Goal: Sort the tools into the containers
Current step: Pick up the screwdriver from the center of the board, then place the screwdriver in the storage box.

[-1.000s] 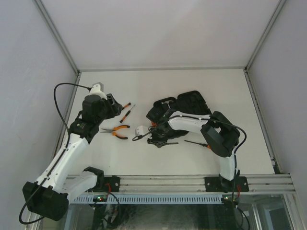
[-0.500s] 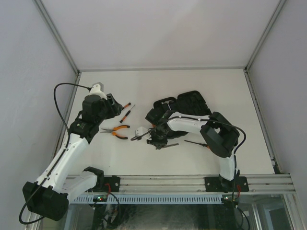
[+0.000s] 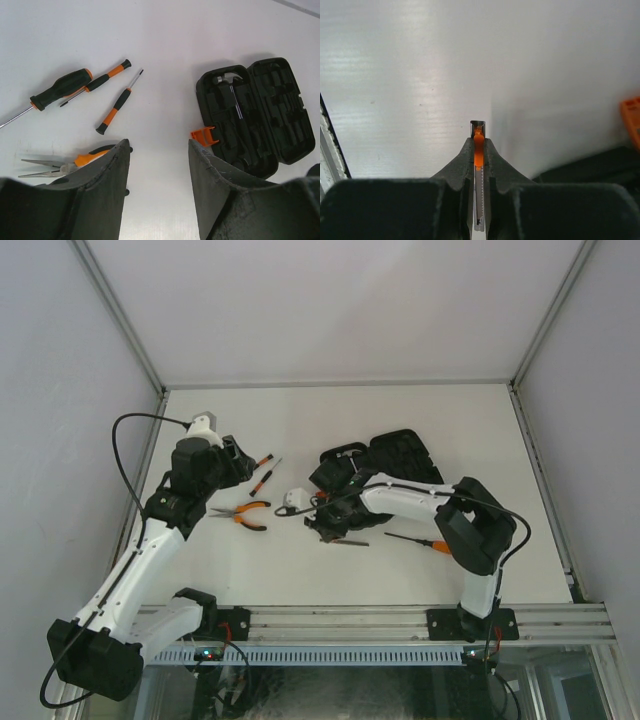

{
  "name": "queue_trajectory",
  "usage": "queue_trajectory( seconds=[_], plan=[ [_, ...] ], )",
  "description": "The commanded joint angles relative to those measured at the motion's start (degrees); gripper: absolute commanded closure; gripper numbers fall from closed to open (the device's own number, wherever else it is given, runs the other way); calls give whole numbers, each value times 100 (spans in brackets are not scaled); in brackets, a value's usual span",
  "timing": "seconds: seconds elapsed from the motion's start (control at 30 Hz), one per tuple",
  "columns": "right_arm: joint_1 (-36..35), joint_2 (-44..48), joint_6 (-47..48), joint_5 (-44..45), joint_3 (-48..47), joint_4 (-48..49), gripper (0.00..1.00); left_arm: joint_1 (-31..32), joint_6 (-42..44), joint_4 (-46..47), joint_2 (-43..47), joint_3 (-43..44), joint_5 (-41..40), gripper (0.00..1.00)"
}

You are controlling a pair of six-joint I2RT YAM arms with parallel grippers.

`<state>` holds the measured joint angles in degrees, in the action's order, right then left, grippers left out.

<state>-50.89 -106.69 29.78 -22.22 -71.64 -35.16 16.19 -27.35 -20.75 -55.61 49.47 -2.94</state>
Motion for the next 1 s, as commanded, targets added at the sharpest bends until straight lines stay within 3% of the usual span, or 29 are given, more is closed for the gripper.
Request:
queue_trajectory(
  seconds=[0.0,0.3,0.57,0.97],
  plan=[
    [475,515,-1113,-136,-1,553,100,-53,51,115,64,-65,48,45],
    [1696,815,-2473,159,-19,805,100,-61,46,124,40,-50,74,45],
    [2546,438,-3367,656,-508,646,100,-65,38,124,2,-36,118,45],
    [2774,-380,-4106,1501,-1500,171,100,-83,2,164,-19,-58,196,46]
  ],
)
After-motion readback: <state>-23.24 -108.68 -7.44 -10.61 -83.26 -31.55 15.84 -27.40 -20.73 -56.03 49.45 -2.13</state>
